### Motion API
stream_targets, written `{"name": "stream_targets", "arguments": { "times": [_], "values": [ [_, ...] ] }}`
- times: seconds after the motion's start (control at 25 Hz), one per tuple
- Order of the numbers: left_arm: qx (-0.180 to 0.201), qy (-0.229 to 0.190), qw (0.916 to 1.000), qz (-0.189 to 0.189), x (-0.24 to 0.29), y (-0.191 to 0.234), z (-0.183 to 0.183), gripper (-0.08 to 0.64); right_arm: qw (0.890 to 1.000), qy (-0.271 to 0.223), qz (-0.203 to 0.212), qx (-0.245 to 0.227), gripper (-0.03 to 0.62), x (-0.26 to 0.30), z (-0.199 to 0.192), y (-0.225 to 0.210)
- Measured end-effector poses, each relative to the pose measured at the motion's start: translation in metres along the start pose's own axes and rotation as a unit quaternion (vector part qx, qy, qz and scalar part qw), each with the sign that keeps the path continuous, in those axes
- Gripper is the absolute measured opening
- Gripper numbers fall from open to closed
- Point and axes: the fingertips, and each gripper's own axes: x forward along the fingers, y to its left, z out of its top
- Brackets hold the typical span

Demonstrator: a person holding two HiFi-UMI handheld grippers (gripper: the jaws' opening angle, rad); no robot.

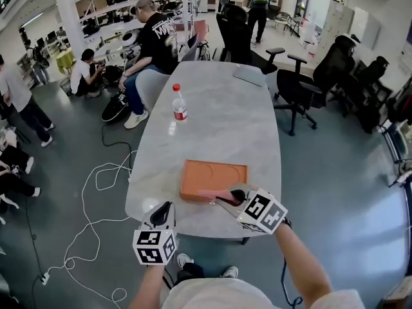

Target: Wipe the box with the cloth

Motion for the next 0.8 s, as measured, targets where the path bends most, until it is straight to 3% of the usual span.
{"name": "stream_targets", "arguments": {
  "times": [0.24, 0.56, 0.8],
  "values": [
    [0.031, -0.005, 0.9988, -0.037, 0.024, -0.039, 0.019, 0.029, 0.989, -0.076, -0.099, 0.078, 0.014, -0.050, -0.009, -0.032],
    [0.045, -0.015, 0.9973, -0.055, 0.032, -0.063, 0.033, 0.029, 0.956, -0.136, -0.214, 0.146, 0.014, -0.099, -0.030, -0.055],
    [0.048, -0.015, 0.9970, -0.058, 0.035, -0.071, 0.036, 0.031, 0.933, -0.169, -0.261, 0.181, 0.014, -0.119, -0.038, -0.064]
  ]
}}
